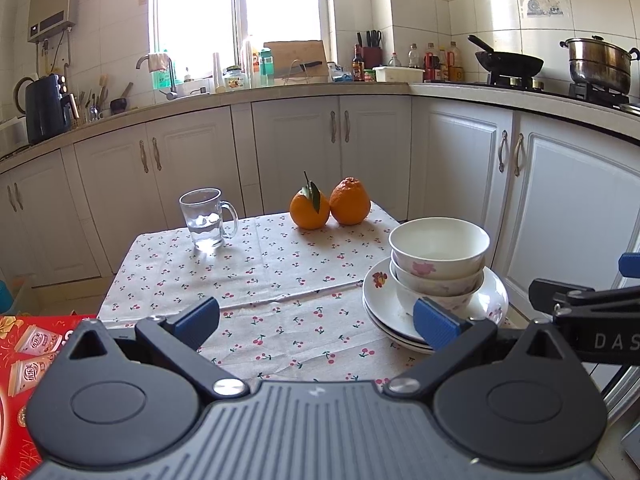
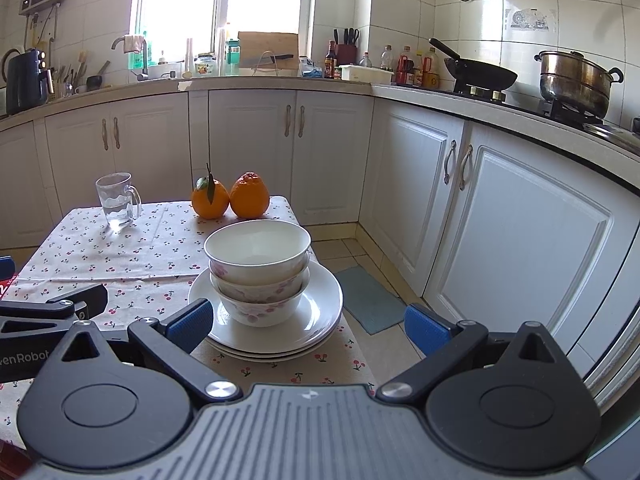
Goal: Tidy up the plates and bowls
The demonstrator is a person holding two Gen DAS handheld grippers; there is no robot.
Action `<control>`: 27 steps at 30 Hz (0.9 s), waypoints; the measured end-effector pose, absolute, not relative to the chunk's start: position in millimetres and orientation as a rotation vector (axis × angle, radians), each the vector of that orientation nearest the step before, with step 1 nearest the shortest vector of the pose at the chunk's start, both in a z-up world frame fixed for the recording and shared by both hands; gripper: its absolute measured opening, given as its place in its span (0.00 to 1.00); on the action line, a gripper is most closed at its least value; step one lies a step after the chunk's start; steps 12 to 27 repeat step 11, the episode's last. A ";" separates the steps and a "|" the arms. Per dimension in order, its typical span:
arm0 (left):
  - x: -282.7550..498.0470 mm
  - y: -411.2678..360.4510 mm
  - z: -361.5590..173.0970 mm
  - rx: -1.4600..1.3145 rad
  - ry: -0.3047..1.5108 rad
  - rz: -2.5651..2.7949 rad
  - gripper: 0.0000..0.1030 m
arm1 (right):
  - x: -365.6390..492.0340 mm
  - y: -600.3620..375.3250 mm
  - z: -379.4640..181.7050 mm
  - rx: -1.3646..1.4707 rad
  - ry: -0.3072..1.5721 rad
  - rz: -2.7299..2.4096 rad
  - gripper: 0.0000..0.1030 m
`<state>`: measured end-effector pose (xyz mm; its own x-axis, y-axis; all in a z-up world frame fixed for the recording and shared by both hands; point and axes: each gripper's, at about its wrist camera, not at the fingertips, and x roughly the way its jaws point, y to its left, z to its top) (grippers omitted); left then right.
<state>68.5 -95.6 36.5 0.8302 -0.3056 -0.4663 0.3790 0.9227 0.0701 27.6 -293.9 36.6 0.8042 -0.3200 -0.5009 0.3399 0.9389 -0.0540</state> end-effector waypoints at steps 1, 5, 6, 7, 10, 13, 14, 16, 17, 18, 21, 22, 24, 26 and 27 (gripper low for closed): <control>68.5 -95.6 36.5 0.162 0.467 -0.365 0.99 | 27.7 -293.7 36.4 0.038 0.529 -0.354 1.00; 68.2 -95.2 36.2 0.162 0.467 -0.366 0.99 | 27.6 -293.6 36.5 0.038 0.529 -0.355 1.00; 68.4 -95.3 36.3 0.162 0.467 -0.366 0.99 | 27.6 -293.6 36.4 0.038 0.530 -0.354 1.00; 68.5 -95.2 36.4 0.162 0.468 -0.366 0.99 | 27.7 -293.5 36.5 0.037 0.530 -0.355 1.00; 69.3 -95.2 36.3 0.161 0.474 -0.367 0.99 | 27.8 -293.3 36.2 0.037 0.531 -0.355 1.00; 69.2 -95.1 36.0 0.160 0.475 -0.368 0.99 | 27.9 -293.1 36.0 0.036 0.532 -0.355 1.00; 69.2 -95.1 36.0 0.160 0.475 -0.368 0.99 | 27.9 -293.1 36.0 0.036 0.532 -0.355 1.00; 69.2 -95.1 36.0 0.160 0.475 -0.368 0.99 | 27.9 -293.1 36.0 0.036 0.532 -0.355 1.00; 69.2 -95.1 36.0 0.160 0.475 -0.368 0.99 | 27.9 -293.1 36.0 0.036 0.532 -0.355 1.00; 69.2 -95.1 36.0 0.160 0.475 -0.368 0.99 | 27.9 -293.1 36.0 0.036 0.532 -0.355 1.00; 69.2 -95.1 36.0 0.160 0.475 -0.368 0.99 | 27.9 -293.1 36.0 0.036 0.532 -0.355 1.00; 69.2 -95.1 36.0 0.160 0.475 -0.368 0.99 | 27.9 -293.1 36.0 0.036 0.532 -0.355 1.00; 69.2 -95.1 36.0 0.160 0.475 -0.368 0.99 | 27.9 -293.1 36.0 0.036 0.532 -0.355 1.00; 69.2 -95.1 36.0 0.160 0.475 -0.368 0.99 | 27.9 -293.1 36.0 0.036 0.532 -0.355 1.00; 69.2 -95.1 36.0 0.160 0.475 -0.368 0.99 | 27.9 -293.1 36.0 0.036 0.532 -0.355 1.00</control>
